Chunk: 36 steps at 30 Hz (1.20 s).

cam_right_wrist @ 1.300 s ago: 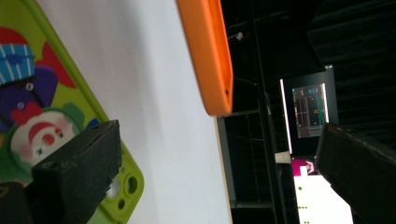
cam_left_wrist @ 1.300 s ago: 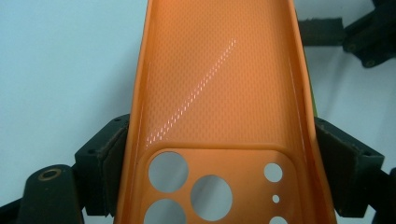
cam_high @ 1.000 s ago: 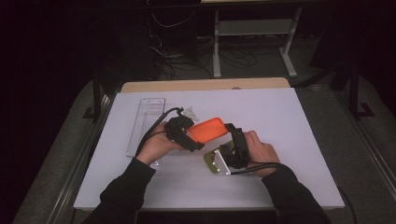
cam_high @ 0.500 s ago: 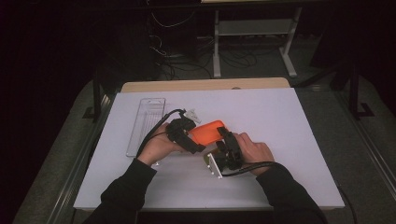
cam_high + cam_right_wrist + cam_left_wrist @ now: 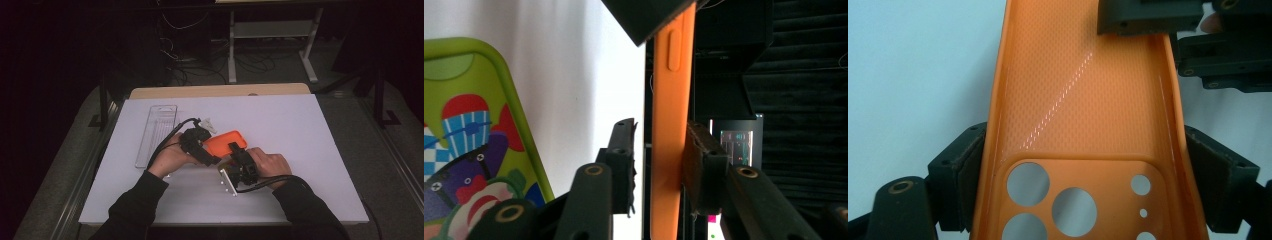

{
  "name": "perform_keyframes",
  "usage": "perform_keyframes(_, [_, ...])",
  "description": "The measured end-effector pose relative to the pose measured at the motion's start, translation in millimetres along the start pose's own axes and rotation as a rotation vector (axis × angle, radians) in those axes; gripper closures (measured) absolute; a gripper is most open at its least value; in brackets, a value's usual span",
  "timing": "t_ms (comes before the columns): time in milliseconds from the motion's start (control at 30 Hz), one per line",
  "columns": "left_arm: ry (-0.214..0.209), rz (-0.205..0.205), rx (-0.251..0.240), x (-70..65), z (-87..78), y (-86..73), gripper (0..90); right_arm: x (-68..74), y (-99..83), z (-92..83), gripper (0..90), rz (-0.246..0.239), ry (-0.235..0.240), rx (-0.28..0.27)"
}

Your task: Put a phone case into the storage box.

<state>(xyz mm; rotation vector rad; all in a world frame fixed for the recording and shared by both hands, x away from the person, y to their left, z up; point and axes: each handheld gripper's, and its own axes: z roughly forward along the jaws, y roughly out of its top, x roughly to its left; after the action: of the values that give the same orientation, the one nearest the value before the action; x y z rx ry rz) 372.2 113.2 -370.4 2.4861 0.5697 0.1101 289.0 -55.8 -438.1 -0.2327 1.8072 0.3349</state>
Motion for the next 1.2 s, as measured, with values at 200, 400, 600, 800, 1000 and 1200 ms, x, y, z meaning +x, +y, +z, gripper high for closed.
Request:
perform_keyframes(200, [0.001,0.016,0.014,0.8,0.3,-0.1,15.4,-0.4,1.1,-0.4,77.6,-0.007,0.002,0.006])
perform_keyframes(400, [0.006,0.011,-0.006,0.1,0.9,-2.6,12.0,-0.1,1.2,-1.1,77.9,-0.009,-0.007,0.008])
perform_keyframes(600, [-0.031,-0.053,-0.041,3.4,-8.1,-6.9,0.0,-1.1,-0.2,-1.0,77.9,-0.002,-0.01,0.018])
perform_keyframes(800, [-0.04,-0.057,-0.083,5.9,-15.9,-13.3,0.0,-4.0,-5.5,-1.2,77.9,0.039,-0.021,0.029])
perform_keyframes(1000, [-0.032,-0.04,-0.099,6.8,-19.1,-17.3,0.0,-7.9,-9.0,-2.9,78.0,0.082,-0.008,0.04])
perform_keyframes(1200, [-0.019,-0.007,-0.089,6.6,-19.2,-21.3,0.0,-10.8,-18.5,-1.4,77.9,0.183,0.044,0.047])
